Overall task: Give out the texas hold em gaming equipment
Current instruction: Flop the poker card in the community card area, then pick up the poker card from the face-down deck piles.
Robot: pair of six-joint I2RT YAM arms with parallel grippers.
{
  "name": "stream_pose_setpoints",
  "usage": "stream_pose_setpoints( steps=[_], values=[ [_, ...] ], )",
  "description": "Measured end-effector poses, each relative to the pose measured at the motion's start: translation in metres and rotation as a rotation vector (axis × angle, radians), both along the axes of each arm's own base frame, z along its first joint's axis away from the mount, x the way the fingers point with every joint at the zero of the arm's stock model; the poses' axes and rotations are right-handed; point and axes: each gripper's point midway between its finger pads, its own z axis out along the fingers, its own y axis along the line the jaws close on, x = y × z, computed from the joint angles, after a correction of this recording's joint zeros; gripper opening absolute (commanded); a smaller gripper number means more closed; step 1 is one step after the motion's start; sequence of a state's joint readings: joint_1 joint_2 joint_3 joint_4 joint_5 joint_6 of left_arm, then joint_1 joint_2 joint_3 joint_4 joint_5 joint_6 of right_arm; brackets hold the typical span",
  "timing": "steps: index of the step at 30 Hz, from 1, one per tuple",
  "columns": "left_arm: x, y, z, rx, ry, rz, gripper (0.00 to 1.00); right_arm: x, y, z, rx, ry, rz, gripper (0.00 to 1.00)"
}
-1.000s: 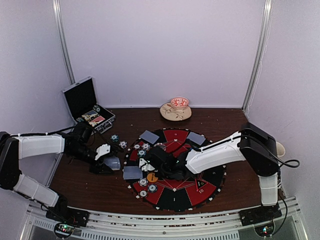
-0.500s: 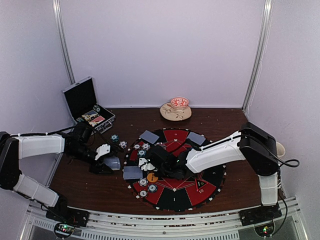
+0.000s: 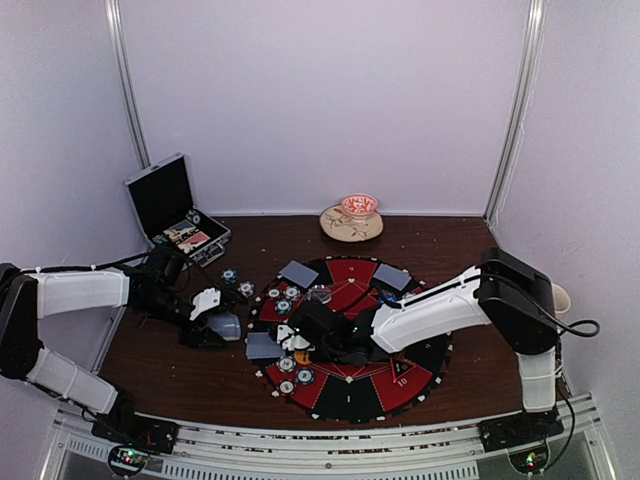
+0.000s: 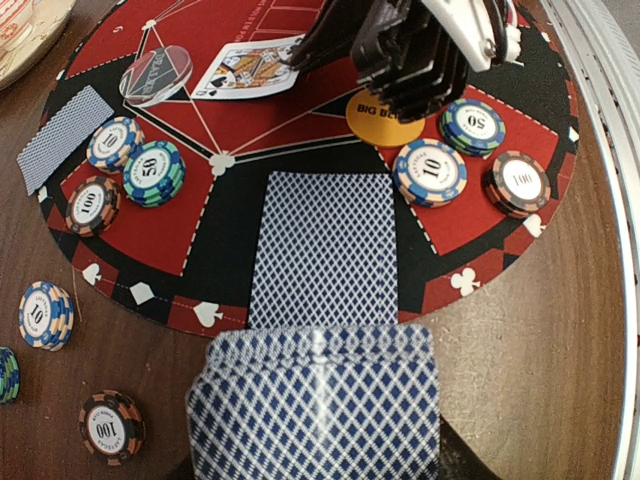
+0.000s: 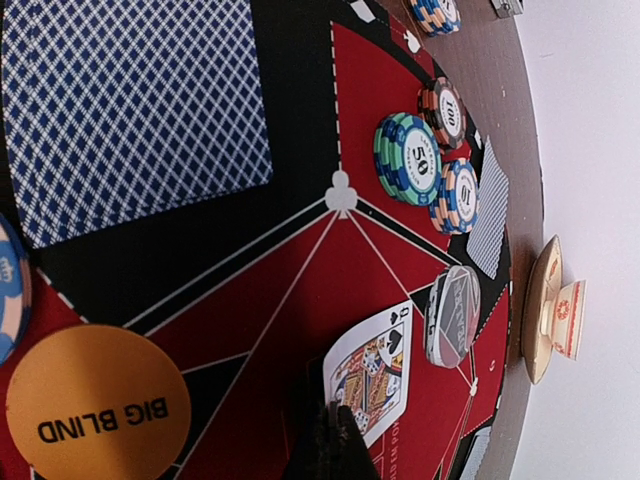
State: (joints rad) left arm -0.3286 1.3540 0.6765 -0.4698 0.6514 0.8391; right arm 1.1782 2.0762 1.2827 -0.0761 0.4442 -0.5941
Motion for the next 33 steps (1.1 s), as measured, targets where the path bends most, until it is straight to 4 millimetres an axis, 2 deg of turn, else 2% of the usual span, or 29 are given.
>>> stream_pose_setpoints(
  steps=[1,6,16,20,23,29,33],
  values=[
    [0.000,0.000,0.000,0.000,0.000,0.000,0.52,-0.001,0.000,0.000,-0.002,0.001,0.001,0.00],
    [0.000,0.000,0.000,0.000,0.000,0.000,0.52,-0.003,0.000,-0.001,0.003,0.006,-0.002,0.18],
    [0.000,0.000,0.000,0.000,0.000,0.000,0.52,-0.009,0.001,0.002,0.004,0.010,0.002,0.26],
    [0.000,0.000,0.000,0.000,0.000,0.000,0.52,-0.012,0.000,0.009,0.014,0.006,0.001,0.36],
    [0.000,0.000,0.000,0.000,0.000,0.000,0.52,-0.013,0.001,0.027,0.059,-0.001,-0.018,0.53],
    [0.000,0.000,0.000,0.000,0.000,0.000,0.52,-0.010,0.000,0.088,0.254,-0.019,-0.101,0.84],
    [0.000,0.000,0.000,0.000,0.001,0.000,0.52,-0.009,0.002,0.112,0.376,-0.001,-0.153,0.96]
  ],
)
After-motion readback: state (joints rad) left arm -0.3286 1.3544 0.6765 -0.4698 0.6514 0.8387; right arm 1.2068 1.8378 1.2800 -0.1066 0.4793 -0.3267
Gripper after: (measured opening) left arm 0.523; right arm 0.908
